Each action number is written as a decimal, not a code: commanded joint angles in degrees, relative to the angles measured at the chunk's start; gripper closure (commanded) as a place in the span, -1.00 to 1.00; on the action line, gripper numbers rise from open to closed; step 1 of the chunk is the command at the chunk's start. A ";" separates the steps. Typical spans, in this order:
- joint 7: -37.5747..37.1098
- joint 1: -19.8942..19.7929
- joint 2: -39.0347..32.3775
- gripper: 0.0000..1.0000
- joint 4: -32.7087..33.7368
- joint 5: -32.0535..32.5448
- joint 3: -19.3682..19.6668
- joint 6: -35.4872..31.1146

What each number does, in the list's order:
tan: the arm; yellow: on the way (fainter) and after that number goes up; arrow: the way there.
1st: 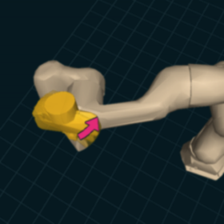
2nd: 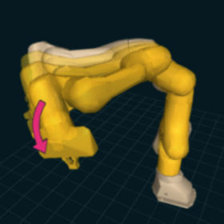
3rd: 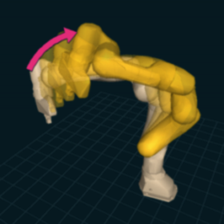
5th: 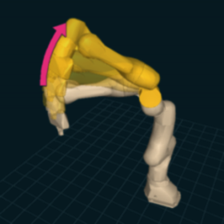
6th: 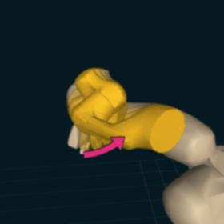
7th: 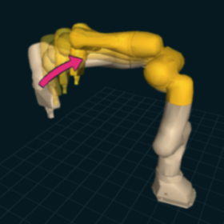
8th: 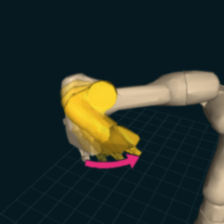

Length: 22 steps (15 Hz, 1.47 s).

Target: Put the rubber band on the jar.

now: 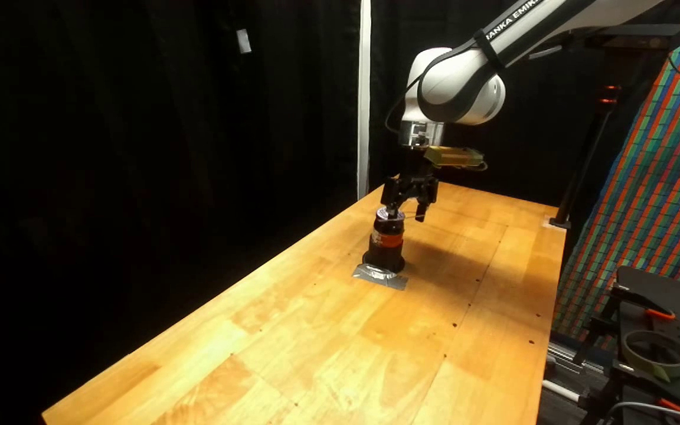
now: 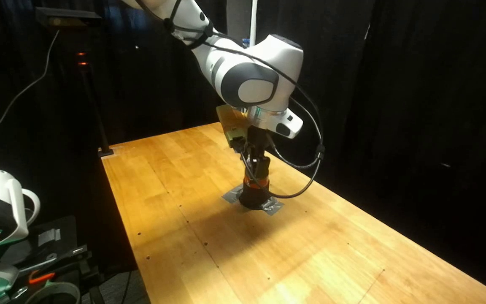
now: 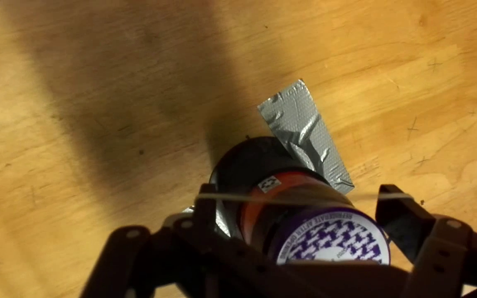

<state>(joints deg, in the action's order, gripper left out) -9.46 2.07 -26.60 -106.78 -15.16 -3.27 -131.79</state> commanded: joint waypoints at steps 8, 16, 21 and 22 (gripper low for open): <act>9.80 -3.14 7.10 -1.00 -10.04 -2.75 -0.41 3.96; -3.85 4.70 6.89 -1.00 -19.35 12.45 2.63 -8.19; -7.58 5.13 9.65 -0.31 -26.67 14.53 3.86 -21.75; -7.05 4.75 10.48 -0.17 -28.76 13.80 3.60 -25.84</act>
<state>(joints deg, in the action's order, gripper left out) -15.51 6.78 -21.12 -126.59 -1.44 -0.39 -149.52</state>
